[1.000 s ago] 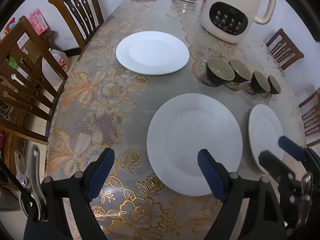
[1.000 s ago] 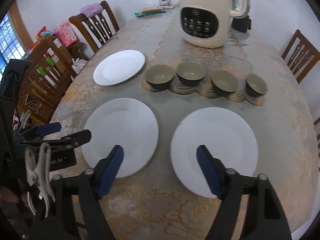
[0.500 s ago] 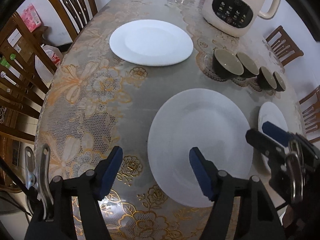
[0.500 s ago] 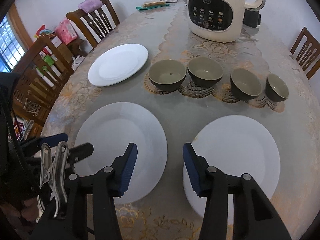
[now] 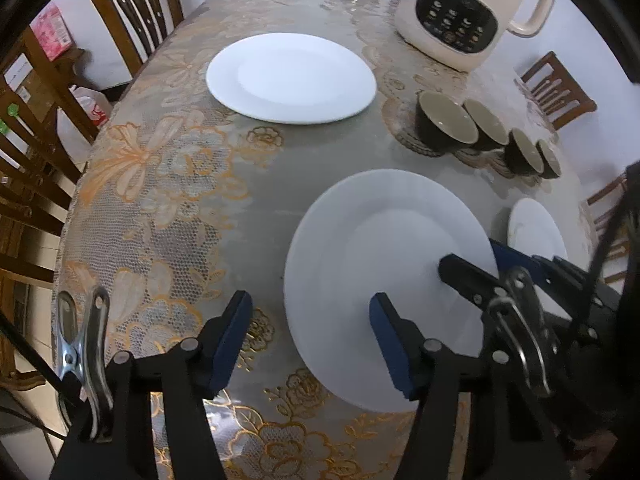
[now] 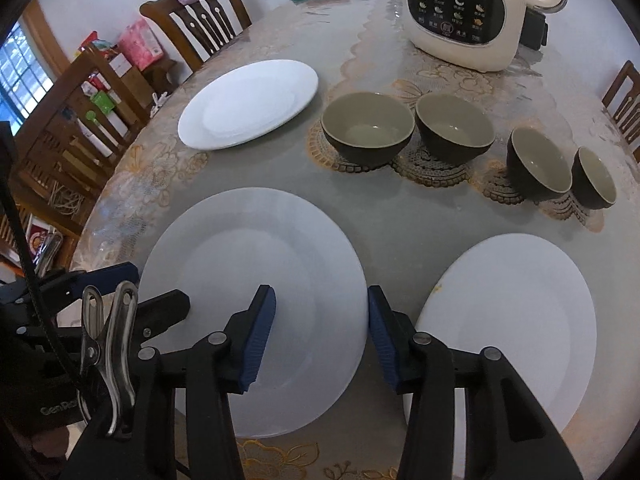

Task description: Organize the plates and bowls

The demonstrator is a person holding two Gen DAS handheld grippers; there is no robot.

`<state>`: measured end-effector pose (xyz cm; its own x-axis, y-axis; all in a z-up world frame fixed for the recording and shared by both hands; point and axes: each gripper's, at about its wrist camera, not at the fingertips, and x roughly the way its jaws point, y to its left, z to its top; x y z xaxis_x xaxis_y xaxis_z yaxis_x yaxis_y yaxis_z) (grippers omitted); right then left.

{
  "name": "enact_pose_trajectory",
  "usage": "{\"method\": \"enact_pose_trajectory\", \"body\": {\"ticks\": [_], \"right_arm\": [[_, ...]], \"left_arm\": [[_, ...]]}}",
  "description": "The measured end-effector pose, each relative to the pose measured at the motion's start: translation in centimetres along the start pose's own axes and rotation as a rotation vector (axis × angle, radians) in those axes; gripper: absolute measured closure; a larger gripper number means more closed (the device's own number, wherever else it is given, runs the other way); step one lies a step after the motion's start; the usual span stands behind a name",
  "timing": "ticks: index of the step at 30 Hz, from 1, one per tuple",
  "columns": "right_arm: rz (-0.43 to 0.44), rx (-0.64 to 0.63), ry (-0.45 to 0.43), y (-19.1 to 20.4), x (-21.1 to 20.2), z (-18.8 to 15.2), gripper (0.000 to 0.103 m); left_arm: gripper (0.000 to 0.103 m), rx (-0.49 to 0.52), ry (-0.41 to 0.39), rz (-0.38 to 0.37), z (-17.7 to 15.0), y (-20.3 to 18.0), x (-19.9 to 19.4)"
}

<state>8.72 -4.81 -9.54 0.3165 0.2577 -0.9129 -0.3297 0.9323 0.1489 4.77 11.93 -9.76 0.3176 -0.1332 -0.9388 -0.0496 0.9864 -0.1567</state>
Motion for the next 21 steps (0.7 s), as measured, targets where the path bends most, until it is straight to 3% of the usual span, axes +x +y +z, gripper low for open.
{"method": "enact_pose_trajectory", "body": {"ticks": [3, 21], "right_arm": [[0.016, 0.009, 0.012, 0.2, -0.1, -0.2, 0.055], [0.066, -0.053, 0.079, 3.0, -1.7, -4.9, 0.055]], "left_arm": [[0.051, 0.011, 0.011, -0.029, -0.5, -0.2, -0.2], [0.051, -0.029, 0.063, -0.011, -6.7, 1.0, -2.8]]}}
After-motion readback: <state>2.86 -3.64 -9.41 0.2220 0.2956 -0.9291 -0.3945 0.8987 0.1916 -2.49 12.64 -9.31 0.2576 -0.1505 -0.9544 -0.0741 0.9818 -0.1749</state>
